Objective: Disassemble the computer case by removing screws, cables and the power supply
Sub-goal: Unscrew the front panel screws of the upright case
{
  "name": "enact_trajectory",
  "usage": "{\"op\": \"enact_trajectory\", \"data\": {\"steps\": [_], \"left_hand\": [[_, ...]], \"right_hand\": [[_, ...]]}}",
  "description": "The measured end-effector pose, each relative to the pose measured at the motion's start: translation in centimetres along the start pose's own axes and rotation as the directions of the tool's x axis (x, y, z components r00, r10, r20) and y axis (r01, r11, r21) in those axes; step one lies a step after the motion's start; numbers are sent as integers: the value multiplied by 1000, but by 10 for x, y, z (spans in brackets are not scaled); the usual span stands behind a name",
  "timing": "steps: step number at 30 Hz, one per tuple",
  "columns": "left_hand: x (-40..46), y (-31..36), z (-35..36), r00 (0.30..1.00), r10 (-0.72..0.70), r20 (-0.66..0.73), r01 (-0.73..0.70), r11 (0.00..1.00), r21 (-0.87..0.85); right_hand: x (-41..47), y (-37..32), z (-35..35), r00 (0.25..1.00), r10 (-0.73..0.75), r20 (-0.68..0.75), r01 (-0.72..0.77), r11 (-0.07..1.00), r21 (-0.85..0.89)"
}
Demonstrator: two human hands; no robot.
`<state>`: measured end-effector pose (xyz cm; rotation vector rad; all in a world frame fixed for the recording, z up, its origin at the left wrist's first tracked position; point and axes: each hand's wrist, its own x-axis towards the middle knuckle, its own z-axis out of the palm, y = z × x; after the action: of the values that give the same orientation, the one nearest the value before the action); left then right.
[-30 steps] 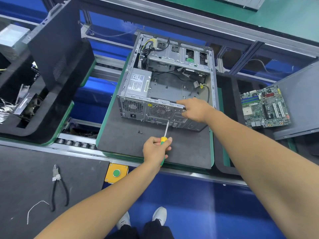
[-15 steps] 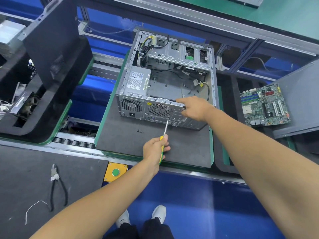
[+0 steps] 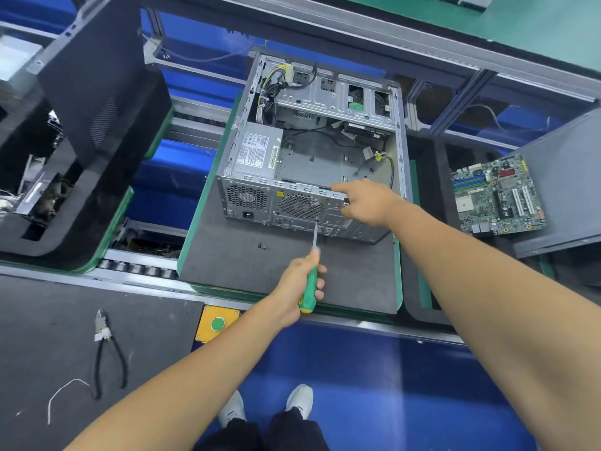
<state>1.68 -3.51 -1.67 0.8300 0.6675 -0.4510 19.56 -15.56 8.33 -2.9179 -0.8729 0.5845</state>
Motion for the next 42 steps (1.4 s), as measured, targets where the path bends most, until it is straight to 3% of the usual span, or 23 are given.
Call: {"op": "enact_trajectory", "data": {"steps": [4,7,12,15,20,24,27,32,37,39,42], "left_hand": [[2,-10,1,977,174,-128,-145,968,204],[5,-16,-5,904,348,-248,-274,918,288],[6,-22,-8,875,396,-277,-242,855,458],[4,-21,-4,902,359,-242,-251,889,384],[-1,-11,0,978,175,-118,-149,969,196],[-3,-8,-3,999,0,40,4,994,-106],[0,-10,-8,991,7,134,21,978,-210],[2,-14,0,989,124,-84,-122,992,21],[7,-19,-6,866,407,-290,-304,890,340],[7,-19,-6,851,426,-309,-280,863,420],[9,-20,-4,879,364,-307,-230,889,395]], "right_hand": [[0,0,1,1000,1,-1,-1,1000,7],[1,2,2,1000,1,-5,-1,1000,14],[0,2,2,1000,-11,-8,11,1000,-9],[1,2,2,1000,-6,-10,6,1000,-1],[1,2,2,1000,-11,-3,11,1000,8],[1,3,2,1000,-9,1,9,1000,10],[1,4,4,1000,-11,4,11,1000,8],[2,3,4,1000,3,19,-4,1000,7],[2,3,4,1000,15,26,-15,1000,7],[2,3,4,1000,15,27,-15,1000,5],[3,4,5,1000,10,21,-11,1000,5]]}}
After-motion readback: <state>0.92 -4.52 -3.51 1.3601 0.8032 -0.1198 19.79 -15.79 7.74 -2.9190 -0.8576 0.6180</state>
